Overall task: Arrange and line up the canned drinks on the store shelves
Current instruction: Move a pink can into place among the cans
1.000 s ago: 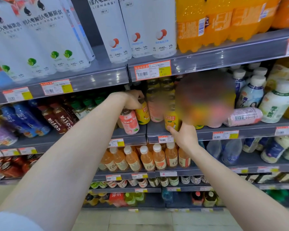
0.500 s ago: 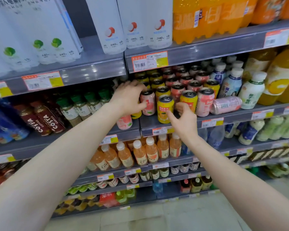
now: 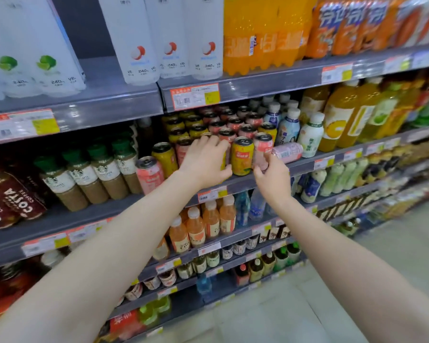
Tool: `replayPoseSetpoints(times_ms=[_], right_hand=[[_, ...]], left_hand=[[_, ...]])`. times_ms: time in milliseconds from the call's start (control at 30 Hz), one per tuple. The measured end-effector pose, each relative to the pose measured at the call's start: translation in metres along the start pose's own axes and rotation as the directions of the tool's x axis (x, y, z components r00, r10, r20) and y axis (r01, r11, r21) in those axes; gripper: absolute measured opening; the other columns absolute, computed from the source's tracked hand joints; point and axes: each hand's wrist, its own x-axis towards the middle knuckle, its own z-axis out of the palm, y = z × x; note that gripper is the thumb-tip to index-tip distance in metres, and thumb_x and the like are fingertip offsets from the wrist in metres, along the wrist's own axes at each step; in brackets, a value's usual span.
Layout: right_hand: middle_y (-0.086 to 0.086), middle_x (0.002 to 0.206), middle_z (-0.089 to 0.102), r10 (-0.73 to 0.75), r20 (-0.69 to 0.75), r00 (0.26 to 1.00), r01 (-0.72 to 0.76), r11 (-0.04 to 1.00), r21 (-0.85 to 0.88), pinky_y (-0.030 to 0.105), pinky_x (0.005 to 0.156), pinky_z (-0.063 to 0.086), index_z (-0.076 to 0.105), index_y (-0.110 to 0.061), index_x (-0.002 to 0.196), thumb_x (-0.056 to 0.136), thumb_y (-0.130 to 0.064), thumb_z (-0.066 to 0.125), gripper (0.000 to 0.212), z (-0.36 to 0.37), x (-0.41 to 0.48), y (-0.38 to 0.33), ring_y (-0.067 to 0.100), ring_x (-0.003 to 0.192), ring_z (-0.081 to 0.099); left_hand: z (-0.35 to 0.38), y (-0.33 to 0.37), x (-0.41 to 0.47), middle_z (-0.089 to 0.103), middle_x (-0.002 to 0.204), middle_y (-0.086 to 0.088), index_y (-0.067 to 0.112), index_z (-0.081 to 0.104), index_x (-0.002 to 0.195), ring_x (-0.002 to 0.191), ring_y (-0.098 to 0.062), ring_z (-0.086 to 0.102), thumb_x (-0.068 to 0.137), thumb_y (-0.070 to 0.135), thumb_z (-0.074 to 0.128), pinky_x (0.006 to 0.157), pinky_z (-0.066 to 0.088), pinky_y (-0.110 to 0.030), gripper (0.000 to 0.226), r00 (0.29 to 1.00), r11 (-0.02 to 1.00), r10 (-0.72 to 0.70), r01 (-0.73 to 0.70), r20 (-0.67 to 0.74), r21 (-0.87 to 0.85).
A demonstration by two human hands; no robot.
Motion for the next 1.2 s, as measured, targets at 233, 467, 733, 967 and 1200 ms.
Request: replayPoseSetpoints(times_ms=[233,467,733,967,1200], right_hand=[[0.013,0.108,0.066,0.04,0.03,0.999,-0.035,0.988,-0.147,0.037,0.068,0.047,0.061,-0.012,0.115,0.093,-0.03,0.06,0.028,-0.024,0.026,0.033,0.034,0.1,0.063],[0.019,0.123,0.063,0.148,0.04,0.988,-0.142,0.983,-0.116,0.043,0.085,0.05,0.05,-0.005,0.139,0.093,-0.029,0.063,0.053,-0.041,0.068,0.078,0.038,0.116,0.059],[0.008,0.095,0.065,0.031,0.076,0.997,-0.032,0.999,0.02,0.03,0.067,0.038,0.061,-0.01,0.103,0.092,-0.031,0.068,0.024,-0.056,0.107,0.131,0.03,0.089,0.062],[0.002,0.093,0.067,-0.075,0.143,0.987,0.063,0.994,0.087,0.036,0.066,0.052,0.061,-0.021,0.102,0.09,-0.04,0.063,0.023,-0.061,0.117,0.157,0.026,0.083,0.065],[0.009,0.108,0.071,-0.117,0.205,0.972,0.075,0.977,0.202,0.032,0.074,0.049,0.064,-0.015,0.121,0.091,-0.023,0.065,0.031,-0.076,0.129,0.167,0.027,0.097,0.065]], left_hand=[[0.012,0.038,0.014,0.06,0.124,-0.01,0.015,0.056,0.129,0.113,-0.033,0.054,0.09,0.051,0.058,0.092,0.044,-0.044,0.052,1.0,1.0,0.019,-0.019,-0.001,-0.006],[0.039,0.077,0.044,0.062,0.117,-0.009,0.015,0.06,0.126,0.107,-0.032,0.057,0.088,0.049,0.057,0.09,0.045,-0.042,0.051,1.0,1.0,-0.008,0.008,-0.012,0.009],[0.054,0.147,0.104,0.066,0.102,-0.011,0.012,0.066,0.106,0.098,-0.035,0.06,0.082,0.043,0.048,0.084,0.049,-0.046,0.044,0.993,0.999,-0.009,0.013,-0.121,0.036],[0.079,0.191,0.136,0.061,0.12,-0.011,0.013,0.058,0.13,0.113,-0.035,0.054,0.086,0.04,0.065,0.093,0.04,-0.043,0.052,0.985,0.985,-0.169,0.167,0.043,0.041],[0.094,0.21,0.166,0.06,0.128,-0.01,0.013,0.054,0.136,0.117,-0.033,0.056,0.089,0.039,0.064,0.092,0.043,-0.041,0.056,0.966,0.971,-0.239,0.234,0.095,0.059]])
